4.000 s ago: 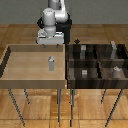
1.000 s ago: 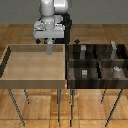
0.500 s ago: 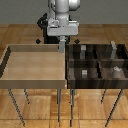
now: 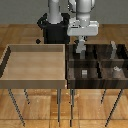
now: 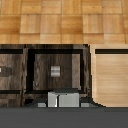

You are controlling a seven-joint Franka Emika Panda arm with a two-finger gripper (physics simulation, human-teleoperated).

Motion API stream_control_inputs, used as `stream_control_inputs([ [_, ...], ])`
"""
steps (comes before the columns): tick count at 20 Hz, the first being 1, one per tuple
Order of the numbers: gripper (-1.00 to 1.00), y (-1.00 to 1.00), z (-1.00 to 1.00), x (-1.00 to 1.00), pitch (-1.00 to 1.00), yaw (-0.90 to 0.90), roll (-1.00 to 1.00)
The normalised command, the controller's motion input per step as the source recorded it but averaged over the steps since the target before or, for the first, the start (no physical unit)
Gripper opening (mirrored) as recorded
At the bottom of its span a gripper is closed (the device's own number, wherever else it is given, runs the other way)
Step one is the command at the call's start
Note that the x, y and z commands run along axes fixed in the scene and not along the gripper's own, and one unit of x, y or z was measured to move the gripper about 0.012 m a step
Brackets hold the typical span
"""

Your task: Place the milk carton into the appropriate compartment.

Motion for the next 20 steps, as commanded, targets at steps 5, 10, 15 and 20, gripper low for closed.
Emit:
stream_control_inputs([
  [5, -1.0, 0.2, 0.0, 0.0, 0.0, 0.0, 0.0],
  [10, -1.0, -0.2, 0.0, -0.4, 0.0, 0.0, 0.0],
  [15, -1.0, 0.0, -0.4, 0.0, 0.0, 0.0, 0.0],
  [20, -1.0, 0.0, -0.6, -0.27, 0.0, 0.0, 0.0],
])
